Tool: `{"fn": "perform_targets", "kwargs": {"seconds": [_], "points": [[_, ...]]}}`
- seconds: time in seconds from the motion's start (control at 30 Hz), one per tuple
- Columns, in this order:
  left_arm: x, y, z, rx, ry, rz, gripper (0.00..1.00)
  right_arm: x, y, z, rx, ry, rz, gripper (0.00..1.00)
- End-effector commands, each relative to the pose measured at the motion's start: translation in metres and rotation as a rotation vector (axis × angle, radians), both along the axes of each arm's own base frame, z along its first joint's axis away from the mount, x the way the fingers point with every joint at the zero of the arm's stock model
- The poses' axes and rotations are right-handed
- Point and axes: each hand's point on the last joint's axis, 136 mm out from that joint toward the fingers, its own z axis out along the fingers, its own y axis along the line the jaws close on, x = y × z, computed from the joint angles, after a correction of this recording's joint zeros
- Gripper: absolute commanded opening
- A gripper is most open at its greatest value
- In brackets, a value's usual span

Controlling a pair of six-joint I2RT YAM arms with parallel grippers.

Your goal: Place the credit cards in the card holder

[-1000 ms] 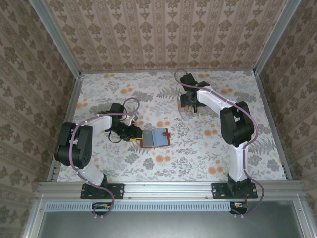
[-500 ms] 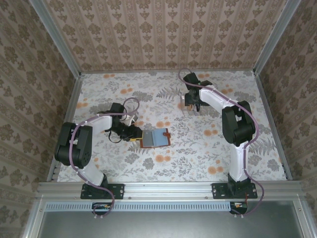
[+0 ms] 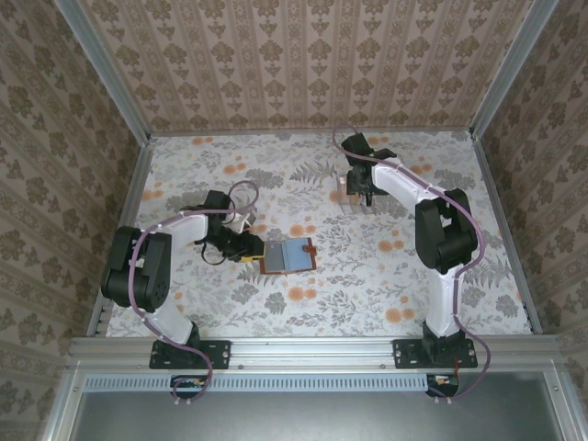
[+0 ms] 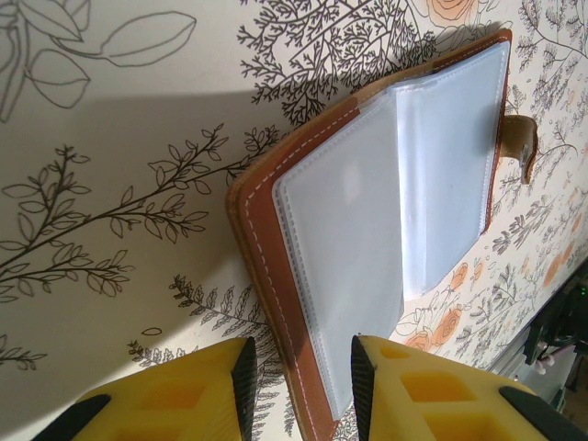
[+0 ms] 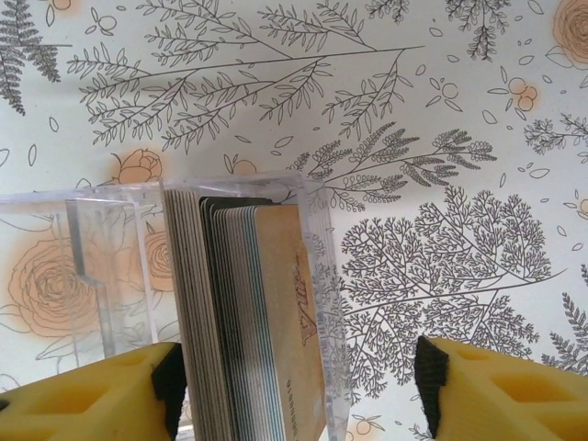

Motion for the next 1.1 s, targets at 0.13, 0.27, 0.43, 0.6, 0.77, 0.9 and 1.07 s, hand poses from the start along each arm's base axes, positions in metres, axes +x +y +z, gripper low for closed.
{"fn": "perform_targets", "kwargs": {"seconds": [0.13,0.27,0.43,0.6,0.77,0.9,1.07], "points": [[-0.002,-0.002,0.002,-0.013,-0.003,-0.024,0.35,-0.003,-0.001,0.016,0.024,-0.025,0.017,0.50],[-0.002,-0.002,0.002,-0.012,-0.002,-0.026,0.35,0.001,0.003,0.018,0.032,-0.025,0.045,0.41],[-0.002,-0.002,0.002,-0.015,0.000,-0.026,0.35,0.004,0.007,0.021,0.032,-0.017,0.069,0.30],[-0.002,-0.002,0.003,-0.017,-0.002,-0.027,0.35,0.003,0.007,0.023,0.037,-0.016,0.078,0.17],[-0.002,-0.002,0.002,-0.016,0.001,-0.028,0.35,0.003,0.007,0.030,0.035,-0.030,0.082,0.07],[-0.002,-0.003,0.002,-0.020,0.003,-0.028,0.35,0.002,0.008,0.037,0.047,-0.043,0.086,0.05],[-0.001,-0.003,0.003,-0.021,-0.002,-0.026,0.35,-0.003,0.033,0.055,0.208,-0.123,0.161,0.04]]}}
